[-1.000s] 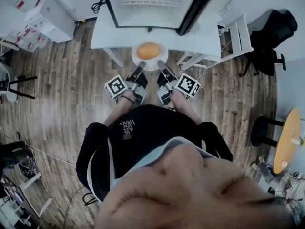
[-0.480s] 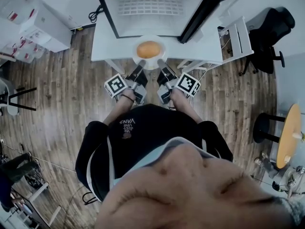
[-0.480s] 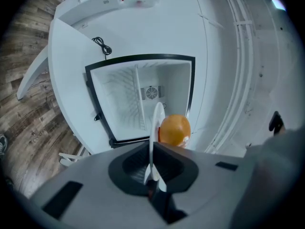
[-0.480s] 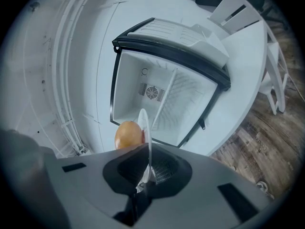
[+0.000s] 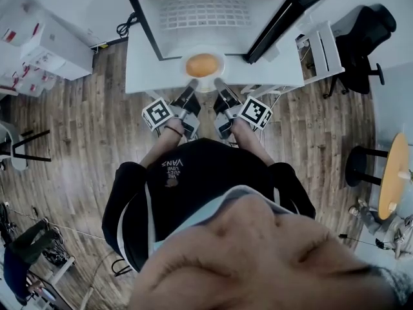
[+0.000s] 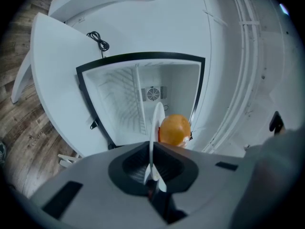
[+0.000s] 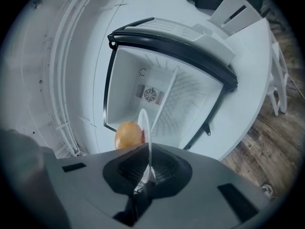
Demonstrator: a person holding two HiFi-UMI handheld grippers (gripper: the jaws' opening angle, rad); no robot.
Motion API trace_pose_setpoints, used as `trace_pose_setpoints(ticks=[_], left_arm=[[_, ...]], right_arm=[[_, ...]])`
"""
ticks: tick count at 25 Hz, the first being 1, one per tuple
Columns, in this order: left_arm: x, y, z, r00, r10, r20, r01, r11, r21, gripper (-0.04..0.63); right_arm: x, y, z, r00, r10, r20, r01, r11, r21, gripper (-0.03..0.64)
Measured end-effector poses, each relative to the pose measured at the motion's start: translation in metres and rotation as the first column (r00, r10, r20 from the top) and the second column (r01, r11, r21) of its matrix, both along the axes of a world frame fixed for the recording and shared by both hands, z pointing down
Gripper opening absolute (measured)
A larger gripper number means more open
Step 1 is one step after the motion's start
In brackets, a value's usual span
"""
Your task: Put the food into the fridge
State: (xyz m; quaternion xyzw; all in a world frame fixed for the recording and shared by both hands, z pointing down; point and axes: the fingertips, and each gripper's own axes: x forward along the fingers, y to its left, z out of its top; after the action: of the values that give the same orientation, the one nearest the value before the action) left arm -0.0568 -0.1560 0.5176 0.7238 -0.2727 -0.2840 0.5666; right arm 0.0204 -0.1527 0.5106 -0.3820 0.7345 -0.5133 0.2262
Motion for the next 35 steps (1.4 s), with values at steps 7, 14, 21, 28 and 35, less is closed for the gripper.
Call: trace_pose_setpoints(ticks=[7, 14, 21, 28, 35], left_arm=[[-0.008, -0.02, 0.004, 0.999, 0.052, 0.01, -0.052, 0.999, 0.002, 0.029], [-0.01, -0.026, 0.003, 0.998, 0.069, -0.015, -0.069, 0.998, -0.001, 0.029], [-0.007, -0.041, 0.002, 0.998, 0.058, -0.016, -0.058, 0.998, 0.0, 0.029], [-0.002, -0.066, 0.001, 0.999, 0.031, -0.016, -0.031, 0.999, -0.007, 0.029], [0.004, -0.091, -0.004, 1.0, 0.021, -0.018, -0.021, 1.0, -0.012, 0.029]], right_arm=[[-0.008, -0.017, 0.002, 0.999, 0.048, 0.007, -0.048, 0.999, 0.004, 0.02], [-0.01, -0.022, 0.005, 0.998, 0.06, -0.003, -0.06, 0.998, -0.008, 0.02], [-0.005, -0.036, 0.006, 0.998, 0.056, -0.024, -0.056, 0.998, -0.021, 0.02], [-0.003, -0.064, 0.0, 1.0, 0.021, 0.002, -0.021, 1.0, -0.005, 0.02], [0.005, -0.091, -0.004, 1.0, 0.007, 0.0, -0.007, 1.0, -0.004, 0.02]])
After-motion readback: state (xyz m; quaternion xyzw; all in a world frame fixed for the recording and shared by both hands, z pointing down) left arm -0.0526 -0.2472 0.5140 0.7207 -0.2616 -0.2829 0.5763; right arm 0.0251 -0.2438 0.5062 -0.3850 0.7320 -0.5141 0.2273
